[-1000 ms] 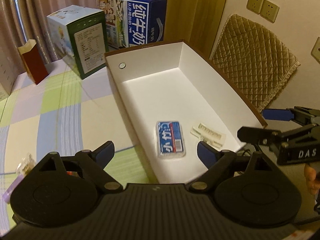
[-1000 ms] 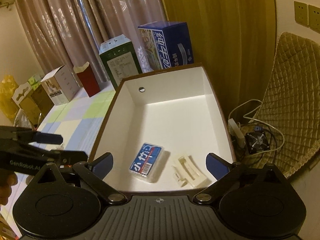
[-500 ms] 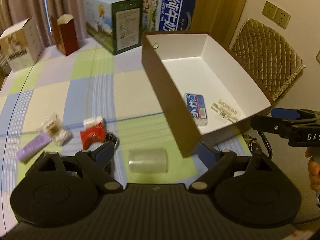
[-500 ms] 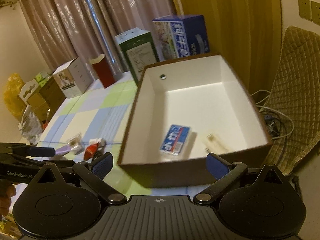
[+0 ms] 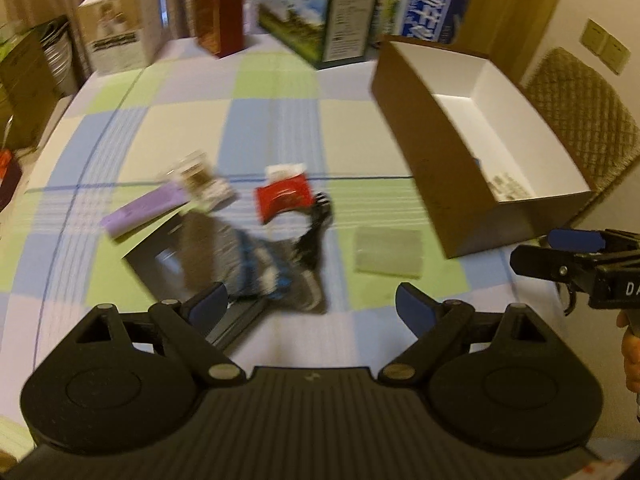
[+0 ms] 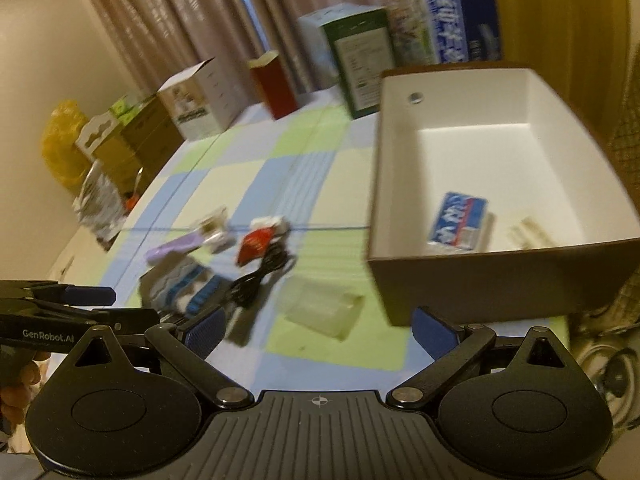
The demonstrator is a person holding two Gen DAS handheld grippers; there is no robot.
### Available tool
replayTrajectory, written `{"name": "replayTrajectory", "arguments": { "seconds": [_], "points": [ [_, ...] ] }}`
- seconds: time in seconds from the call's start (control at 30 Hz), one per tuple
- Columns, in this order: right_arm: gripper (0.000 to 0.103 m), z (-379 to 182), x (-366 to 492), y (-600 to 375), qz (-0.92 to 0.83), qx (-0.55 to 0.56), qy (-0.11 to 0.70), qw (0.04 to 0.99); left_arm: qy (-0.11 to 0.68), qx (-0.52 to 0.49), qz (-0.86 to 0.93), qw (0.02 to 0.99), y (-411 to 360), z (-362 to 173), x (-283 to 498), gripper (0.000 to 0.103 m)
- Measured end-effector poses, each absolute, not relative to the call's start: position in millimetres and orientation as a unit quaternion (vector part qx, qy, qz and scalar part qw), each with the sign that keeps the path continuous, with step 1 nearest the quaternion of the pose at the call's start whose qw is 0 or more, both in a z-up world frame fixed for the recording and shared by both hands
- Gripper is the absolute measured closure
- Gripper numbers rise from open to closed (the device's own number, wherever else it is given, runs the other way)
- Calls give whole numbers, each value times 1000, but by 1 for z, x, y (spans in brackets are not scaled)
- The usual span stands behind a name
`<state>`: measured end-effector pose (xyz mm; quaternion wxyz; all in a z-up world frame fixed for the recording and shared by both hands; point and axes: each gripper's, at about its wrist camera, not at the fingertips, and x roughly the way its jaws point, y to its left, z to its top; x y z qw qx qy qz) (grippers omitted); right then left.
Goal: Organize objects
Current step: 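Withdraw both grippers from the box back toward the sock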
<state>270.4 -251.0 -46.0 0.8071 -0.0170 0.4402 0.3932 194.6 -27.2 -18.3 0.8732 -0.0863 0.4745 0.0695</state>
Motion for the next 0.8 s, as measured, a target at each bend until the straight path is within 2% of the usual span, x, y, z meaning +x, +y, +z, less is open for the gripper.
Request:
{"name": "replayTrajectory", "arguments": {
  "seconds": [0.63, 0.8],
  "points": [
    [7, -77, 248, -201, 399, -54, 439, 803, 466, -111, 96, 872, 29, -37, 169, 16],
    [7, -84, 250, -196, 387, -55, 446, 805, 470, -133, 87, 868, 36, -47, 177, 23]
  ]
}}
